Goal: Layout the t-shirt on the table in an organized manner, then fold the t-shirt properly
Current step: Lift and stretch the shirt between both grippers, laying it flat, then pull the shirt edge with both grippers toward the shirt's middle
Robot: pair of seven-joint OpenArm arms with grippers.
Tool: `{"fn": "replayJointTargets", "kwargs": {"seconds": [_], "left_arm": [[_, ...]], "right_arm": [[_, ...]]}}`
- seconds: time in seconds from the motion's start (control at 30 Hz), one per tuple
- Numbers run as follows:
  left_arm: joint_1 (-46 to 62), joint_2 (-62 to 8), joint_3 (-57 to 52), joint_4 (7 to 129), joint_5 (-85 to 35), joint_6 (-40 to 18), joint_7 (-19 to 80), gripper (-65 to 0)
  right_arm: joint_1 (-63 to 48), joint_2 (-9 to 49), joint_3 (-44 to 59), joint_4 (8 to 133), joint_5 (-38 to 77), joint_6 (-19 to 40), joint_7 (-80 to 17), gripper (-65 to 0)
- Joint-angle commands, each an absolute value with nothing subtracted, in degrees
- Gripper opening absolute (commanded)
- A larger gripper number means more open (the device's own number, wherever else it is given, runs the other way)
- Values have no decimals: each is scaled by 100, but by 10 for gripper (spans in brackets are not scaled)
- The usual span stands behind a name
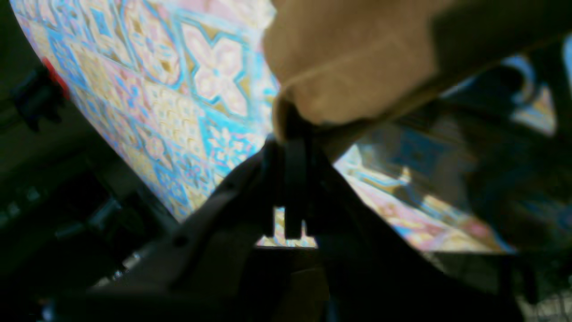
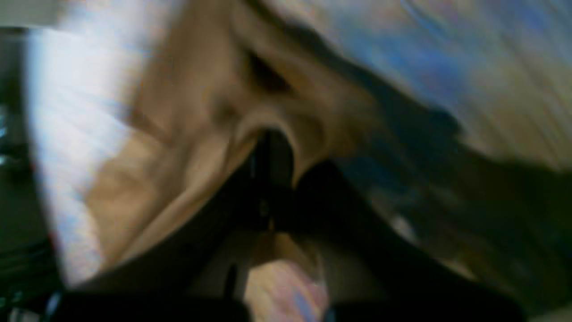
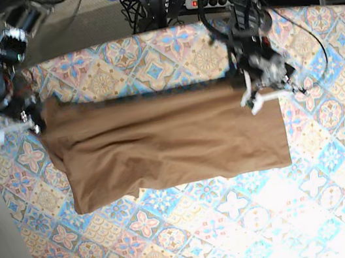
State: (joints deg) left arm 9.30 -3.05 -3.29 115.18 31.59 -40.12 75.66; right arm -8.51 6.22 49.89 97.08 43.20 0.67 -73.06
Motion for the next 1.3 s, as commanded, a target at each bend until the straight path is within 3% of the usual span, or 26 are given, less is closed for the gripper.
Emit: {"fn": "replayJointTargets", "kwargs": {"seconds": [0.0, 0.23, 0.6, 1.1, 1.27], "left_arm": [[1147, -321, -295, 11653, 3231, -4000, 7459, -650], [2149, -312, -444, 11670, 3240, -4000, 6756, -650], [2695, -312, -1349, 11679, 3240, -4000, 5930, -650], [2167, -259, -1965, 11943, 3231, -4000, 5903, -650], [1771, -171, -1965, 11952, 3240, -4000, 6308, -650]], "right_arm": [[-778, 734, 5068, 10018, 4541, 154, -7090, -650], [-1490, 426, 5297, 10211, 4541, 163, -7090, -650], [-1780, 418, 5314, 10167, 4532, 163, -7231, -650], [-1789, 435, 5288, 10202, 4541, 163, -7284, -650], [-1771, 435, 5279, 10202, 4541, 163, -7284, -650]]}}
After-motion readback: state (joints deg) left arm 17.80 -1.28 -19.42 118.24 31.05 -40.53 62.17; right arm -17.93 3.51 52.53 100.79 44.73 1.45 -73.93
